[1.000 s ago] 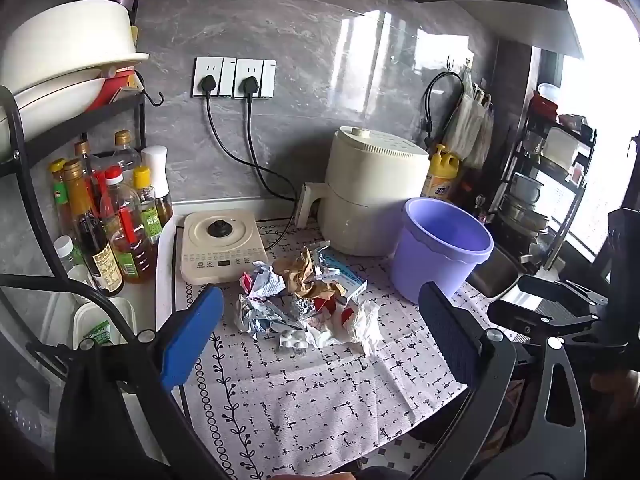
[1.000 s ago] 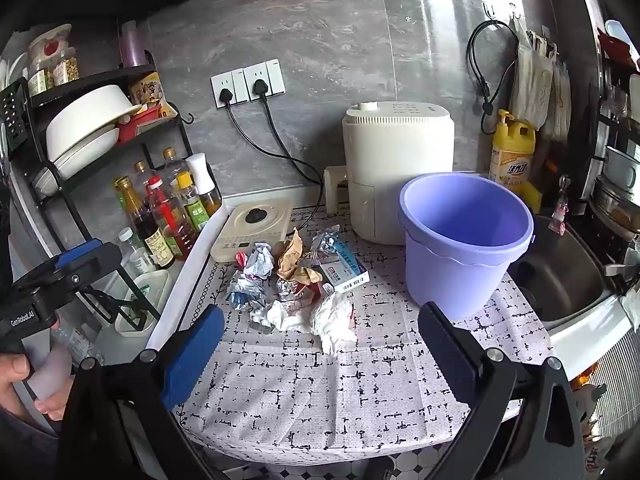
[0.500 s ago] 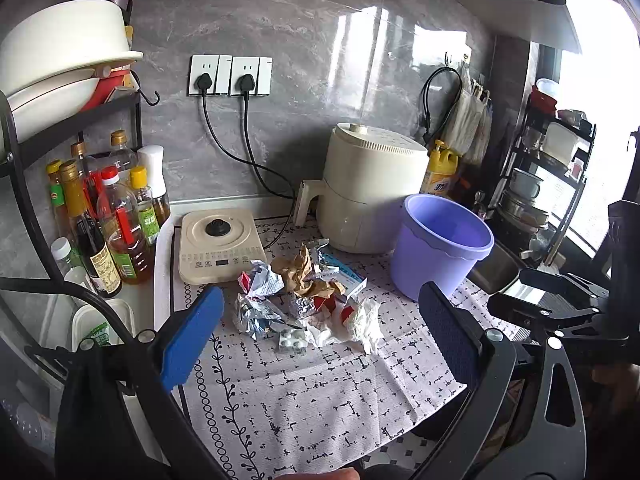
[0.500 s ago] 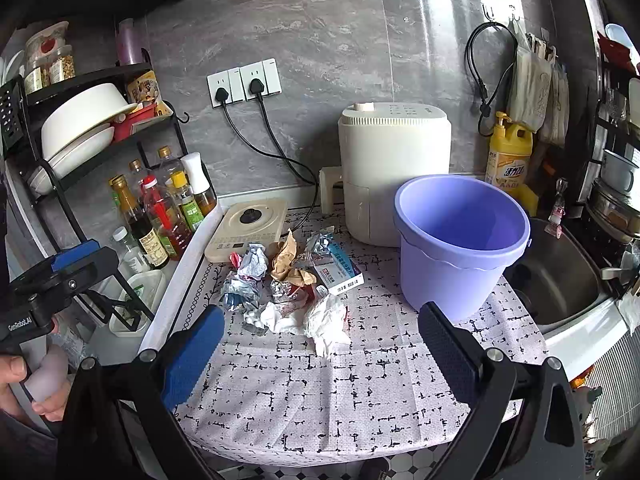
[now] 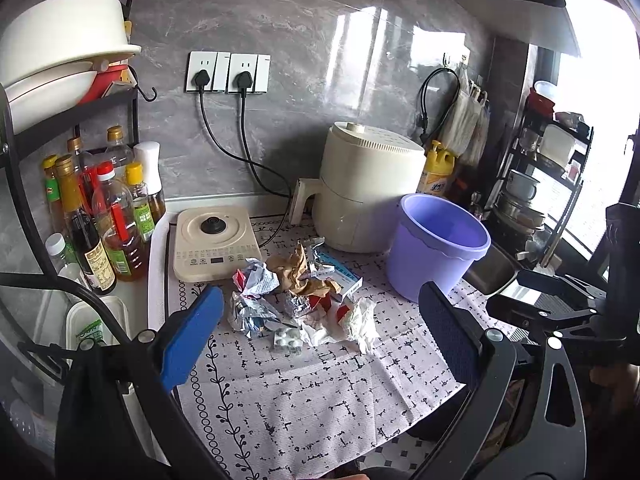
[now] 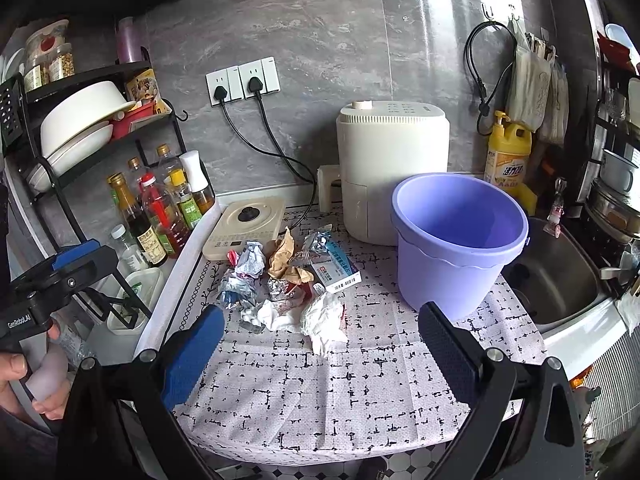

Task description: Collect trash

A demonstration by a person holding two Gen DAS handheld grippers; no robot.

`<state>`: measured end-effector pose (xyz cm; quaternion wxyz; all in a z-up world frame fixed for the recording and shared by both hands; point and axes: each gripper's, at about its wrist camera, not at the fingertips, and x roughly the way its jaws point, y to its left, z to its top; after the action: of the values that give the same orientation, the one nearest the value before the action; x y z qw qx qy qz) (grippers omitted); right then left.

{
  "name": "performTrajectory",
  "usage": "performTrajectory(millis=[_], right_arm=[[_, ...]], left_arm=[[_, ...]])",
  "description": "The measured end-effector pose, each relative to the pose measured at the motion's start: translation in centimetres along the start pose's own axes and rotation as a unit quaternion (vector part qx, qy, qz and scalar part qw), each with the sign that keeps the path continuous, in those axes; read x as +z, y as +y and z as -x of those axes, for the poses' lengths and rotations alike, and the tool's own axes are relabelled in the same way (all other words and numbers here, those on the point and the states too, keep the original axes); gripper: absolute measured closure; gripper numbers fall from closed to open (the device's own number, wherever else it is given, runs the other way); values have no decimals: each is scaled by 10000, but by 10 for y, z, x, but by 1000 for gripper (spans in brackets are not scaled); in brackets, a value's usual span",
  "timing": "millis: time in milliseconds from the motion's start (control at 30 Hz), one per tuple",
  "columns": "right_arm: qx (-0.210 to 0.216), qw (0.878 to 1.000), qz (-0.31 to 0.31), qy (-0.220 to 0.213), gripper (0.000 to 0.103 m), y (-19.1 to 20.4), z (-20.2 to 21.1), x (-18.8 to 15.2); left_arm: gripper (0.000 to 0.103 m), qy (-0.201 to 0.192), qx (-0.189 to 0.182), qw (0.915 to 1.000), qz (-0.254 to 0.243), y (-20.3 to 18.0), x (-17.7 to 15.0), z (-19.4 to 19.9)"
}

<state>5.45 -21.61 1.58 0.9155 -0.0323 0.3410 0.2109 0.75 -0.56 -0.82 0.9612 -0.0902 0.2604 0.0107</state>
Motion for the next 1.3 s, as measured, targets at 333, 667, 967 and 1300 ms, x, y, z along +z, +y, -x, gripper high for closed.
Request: performTrajectory(millis=[333,667,967,1300], right_arm=[[9,10000,-3,-26,8,2,1,-4],[14,10000,9,-31,8,7,0,-5],[60,10000,-8,0,8,15,-10,-2],[56,10000,31,-30,8,15,-20,5]], left_arm=[[6,-30,18,10000,64,5,-2,4],[6,-45,-59,10000,62,14,-2,7],[6,-36,35,10000,29,19,-2,7],[6,-61,69,9999,127,28,-1,8]])
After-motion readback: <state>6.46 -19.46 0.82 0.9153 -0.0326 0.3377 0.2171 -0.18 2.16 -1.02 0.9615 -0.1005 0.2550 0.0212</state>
